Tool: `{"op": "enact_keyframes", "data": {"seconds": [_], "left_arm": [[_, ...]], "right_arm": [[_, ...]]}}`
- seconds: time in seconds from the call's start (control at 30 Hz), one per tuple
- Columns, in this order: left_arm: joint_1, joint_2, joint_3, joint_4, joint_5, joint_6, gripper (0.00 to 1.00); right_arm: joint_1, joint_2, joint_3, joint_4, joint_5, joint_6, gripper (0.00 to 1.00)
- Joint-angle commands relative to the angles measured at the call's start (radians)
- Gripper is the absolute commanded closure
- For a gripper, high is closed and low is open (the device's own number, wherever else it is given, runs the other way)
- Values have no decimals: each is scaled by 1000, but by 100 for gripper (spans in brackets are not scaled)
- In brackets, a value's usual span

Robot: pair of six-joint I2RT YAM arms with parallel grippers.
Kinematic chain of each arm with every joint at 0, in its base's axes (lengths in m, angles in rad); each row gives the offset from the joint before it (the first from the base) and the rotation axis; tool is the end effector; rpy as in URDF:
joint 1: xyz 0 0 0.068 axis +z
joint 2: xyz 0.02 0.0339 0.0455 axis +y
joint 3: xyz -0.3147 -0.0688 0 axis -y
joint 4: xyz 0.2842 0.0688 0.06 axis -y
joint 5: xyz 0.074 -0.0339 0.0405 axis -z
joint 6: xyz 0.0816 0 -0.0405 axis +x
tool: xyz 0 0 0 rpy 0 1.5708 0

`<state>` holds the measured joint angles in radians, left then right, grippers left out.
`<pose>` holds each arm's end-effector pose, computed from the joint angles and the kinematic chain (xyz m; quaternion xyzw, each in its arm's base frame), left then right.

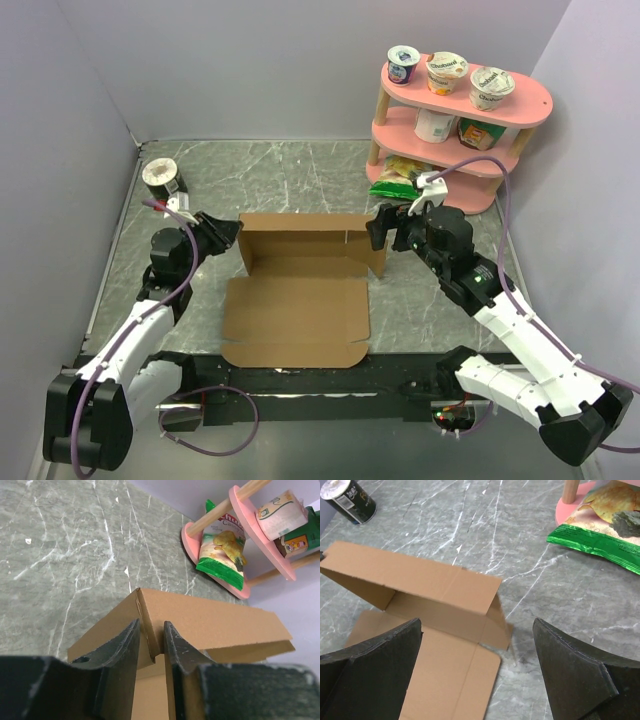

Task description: Fold the paper box

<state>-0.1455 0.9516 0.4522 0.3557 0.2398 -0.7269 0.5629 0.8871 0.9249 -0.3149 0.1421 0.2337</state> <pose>0.2616 -0.0579 0.2644 -0.1401 0.7416 -0.3565 0.5508 0.2191 0.1246 0.3858 -0.0882 0.7922 0.1809 0.5761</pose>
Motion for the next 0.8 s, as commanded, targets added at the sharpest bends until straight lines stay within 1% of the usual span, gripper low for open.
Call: {"op": "enact_keyframes", "data": {"seconds": [0.0,0.2,0.53,0.77], "left_arm": [[7,32,-70,-123,0,24,73],[7,35,-89,-147,-26,56,75],[-3,45,-130,-152,-40,64,76],[-6,21,-141,-205,-79,66,77]], "right_arm": [[-4,-19,-14,17,25,-4,2],[-3,-20,-20,19,30,-7,2],[-5,-17,-51,27,5,-1,2],[-1,-25,-69,36,-9,27,3]]}}
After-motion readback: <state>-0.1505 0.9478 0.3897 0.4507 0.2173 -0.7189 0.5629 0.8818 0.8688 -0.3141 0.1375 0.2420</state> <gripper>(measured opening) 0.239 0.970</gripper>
